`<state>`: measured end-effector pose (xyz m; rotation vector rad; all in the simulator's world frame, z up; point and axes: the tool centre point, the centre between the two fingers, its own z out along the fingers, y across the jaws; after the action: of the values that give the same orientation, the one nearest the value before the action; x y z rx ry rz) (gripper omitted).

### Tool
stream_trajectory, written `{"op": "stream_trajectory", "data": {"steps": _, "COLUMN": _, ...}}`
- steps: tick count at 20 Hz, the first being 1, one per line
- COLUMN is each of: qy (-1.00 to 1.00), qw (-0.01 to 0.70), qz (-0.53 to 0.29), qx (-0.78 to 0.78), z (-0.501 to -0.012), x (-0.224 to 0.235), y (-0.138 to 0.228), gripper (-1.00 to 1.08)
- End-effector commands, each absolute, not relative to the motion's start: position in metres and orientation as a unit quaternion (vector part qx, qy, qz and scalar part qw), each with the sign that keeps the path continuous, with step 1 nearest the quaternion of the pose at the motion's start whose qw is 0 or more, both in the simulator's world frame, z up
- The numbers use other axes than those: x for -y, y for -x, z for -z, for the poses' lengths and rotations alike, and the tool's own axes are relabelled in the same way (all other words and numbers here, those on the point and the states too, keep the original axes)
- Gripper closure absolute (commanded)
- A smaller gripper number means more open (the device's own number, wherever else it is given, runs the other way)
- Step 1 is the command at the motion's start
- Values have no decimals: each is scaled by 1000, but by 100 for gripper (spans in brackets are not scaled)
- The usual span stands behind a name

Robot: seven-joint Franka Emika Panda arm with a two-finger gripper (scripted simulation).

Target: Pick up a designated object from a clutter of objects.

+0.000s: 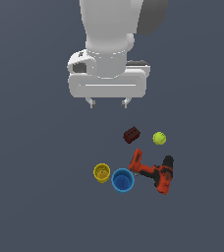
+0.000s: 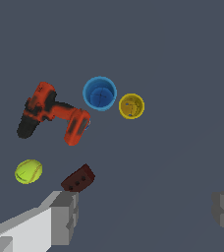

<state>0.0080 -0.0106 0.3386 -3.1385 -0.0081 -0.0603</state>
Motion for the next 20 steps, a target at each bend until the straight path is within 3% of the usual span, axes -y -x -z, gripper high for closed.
{"op": "stream_trajectory", "data": {"steps": 1, "qy": 1000, "qw": 1, "qz": 19, "qx": 3, "z": -339, "x": 11, "y": -8, "gripper": -20}}
{"op": "stream_trajectory", "data": {"steps": 20, "qy": 999, "qw": -12, "qz": 38, "qx": -3, "z": -320, "x": 10, "y": -27, "gripper": -20}}
